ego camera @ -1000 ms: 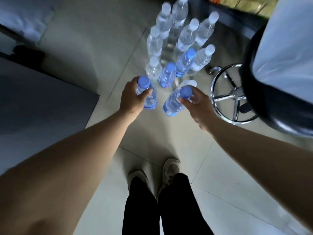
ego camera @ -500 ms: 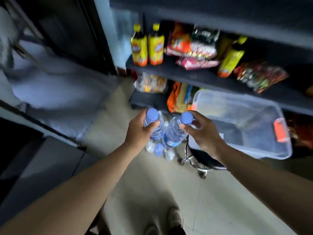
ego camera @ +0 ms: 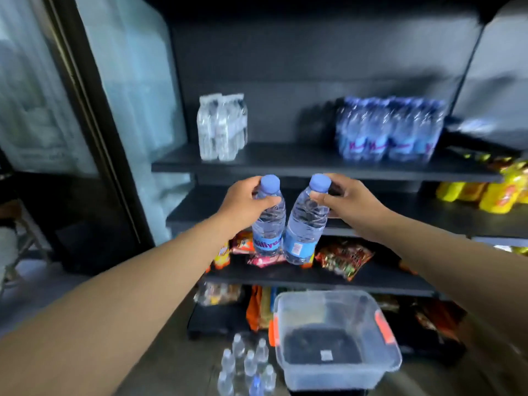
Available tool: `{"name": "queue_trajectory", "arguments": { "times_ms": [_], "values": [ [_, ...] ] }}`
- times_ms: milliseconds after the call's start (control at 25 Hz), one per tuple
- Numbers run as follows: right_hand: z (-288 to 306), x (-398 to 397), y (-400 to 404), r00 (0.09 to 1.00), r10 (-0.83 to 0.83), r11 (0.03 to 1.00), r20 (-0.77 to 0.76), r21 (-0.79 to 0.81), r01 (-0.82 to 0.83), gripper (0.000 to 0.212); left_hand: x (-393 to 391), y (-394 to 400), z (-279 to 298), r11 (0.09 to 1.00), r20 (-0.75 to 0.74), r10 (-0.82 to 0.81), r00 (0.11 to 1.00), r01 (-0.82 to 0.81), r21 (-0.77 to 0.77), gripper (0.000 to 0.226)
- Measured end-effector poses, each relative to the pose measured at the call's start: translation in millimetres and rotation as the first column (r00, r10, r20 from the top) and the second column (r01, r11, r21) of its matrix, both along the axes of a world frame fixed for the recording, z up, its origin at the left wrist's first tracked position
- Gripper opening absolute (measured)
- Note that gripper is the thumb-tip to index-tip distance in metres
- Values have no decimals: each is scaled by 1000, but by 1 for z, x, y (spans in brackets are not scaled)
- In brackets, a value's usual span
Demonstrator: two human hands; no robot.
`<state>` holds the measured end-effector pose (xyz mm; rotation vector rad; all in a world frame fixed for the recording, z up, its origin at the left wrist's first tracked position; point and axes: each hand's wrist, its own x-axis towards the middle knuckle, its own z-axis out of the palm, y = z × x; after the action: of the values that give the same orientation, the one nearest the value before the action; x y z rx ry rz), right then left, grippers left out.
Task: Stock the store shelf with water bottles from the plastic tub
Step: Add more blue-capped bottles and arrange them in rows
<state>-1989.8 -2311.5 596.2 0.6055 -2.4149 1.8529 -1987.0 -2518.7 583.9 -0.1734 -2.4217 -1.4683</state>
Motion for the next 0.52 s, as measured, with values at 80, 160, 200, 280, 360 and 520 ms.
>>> {"name": "queue_trajectory", "arguments": {
  "times_ms": [80,160,200,280,360,520],
  "values": [
    [37,1,19,1000,-20,1000,-18,-23,20,13,-7,22,40,998,-6,-50,999,50,31,36],
    [65,-2,37,999,-29,999,-29,-29,28,14,-15,47,72,994,-16,-94,995,95,52,35],
    [76,-4,46,998,-41,999,-38,-18,40,14,-21,58,84,992,-17,-113,993,113,59,35],
    [90,-16,61,997,-61,998,-46,-1,61,13,-36,76,100,987,-3,-142,990,142,77,34],
    [100,-36,75,996,-83,996,-37,11,83,15,-58,88,111,981,20,-167,986,164,102,33],
    [117,-98,98,995,-102,995,-13,11,102,14,-119,108,128,973,59,-194,979,184,139,33]
  ]
}}
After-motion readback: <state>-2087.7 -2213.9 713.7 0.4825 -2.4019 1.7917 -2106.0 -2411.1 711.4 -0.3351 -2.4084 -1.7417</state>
